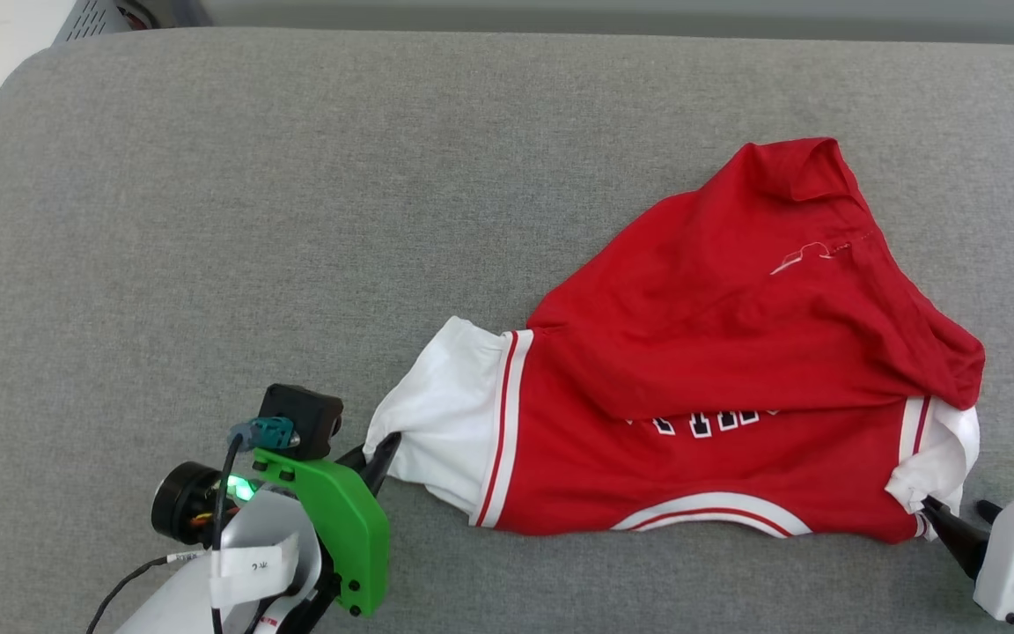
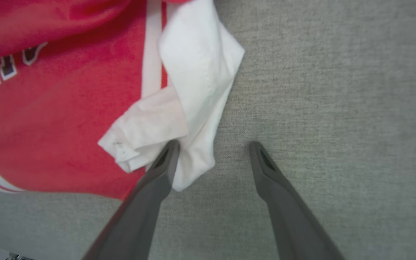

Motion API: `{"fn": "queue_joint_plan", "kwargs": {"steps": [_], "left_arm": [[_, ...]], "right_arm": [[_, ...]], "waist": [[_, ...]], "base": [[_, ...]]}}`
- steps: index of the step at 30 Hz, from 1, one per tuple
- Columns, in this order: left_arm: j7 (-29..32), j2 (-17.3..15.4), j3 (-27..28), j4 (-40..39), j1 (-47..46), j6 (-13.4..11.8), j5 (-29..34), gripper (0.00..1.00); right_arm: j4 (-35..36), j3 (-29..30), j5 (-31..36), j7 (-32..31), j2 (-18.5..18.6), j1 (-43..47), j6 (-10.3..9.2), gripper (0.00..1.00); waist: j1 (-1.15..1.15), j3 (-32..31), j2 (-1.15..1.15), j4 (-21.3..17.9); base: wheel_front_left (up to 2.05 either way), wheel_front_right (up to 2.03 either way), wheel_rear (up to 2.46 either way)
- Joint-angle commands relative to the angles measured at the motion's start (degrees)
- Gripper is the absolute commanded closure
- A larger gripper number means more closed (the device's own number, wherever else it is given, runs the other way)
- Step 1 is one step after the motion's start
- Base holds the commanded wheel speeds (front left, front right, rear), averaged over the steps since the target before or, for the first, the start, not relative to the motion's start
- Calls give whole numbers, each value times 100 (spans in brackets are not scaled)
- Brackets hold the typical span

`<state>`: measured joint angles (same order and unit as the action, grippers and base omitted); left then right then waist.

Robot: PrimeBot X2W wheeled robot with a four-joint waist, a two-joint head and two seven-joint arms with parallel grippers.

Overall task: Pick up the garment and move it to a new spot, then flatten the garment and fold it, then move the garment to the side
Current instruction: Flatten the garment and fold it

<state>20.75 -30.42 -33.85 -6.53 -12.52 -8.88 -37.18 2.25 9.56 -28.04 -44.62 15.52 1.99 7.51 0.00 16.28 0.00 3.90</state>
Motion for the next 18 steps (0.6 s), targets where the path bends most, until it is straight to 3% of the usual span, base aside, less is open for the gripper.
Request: {"fn": "queue_joint_plan", "kwargs": {"steps": [1,2,3,5,12,18], "left_arm": [[-67,37,24,4,-85,-18,68,100],[-90,45,29,12,-85,-17,63,100],[-117,54,37,25,-86,-19,60,100],[-155,68,46,49,-80,-21,46,100],[-319,60,105,70,23,-75,26,100],[-582,-62,321,-178,95,-191,62,100]], "right_arm": [[-202,-107,-29,-149,-12,-35,-2,0],[-266,-166,-41,-205,-9,-42,-2,0],[-339,-250,-67,-279,-7,-50,-2,54],[-442,-400,-164,-412,-29,-62,-2,100],[-206,-392,-236,-242,105,-158,-2,100],[550,-106,-69,147,223,-235,-2,100]], "waist": [[0,58,0,46],[0,68,0,50],[0,76,0,54],[0,74,0,53],[0,-139,0,3],[0,-473,0,-74]], "base": [[0,0,0],[0,0,0],[0,0,0],[0,0,0],[0,0,0],[0,0,0]]}}
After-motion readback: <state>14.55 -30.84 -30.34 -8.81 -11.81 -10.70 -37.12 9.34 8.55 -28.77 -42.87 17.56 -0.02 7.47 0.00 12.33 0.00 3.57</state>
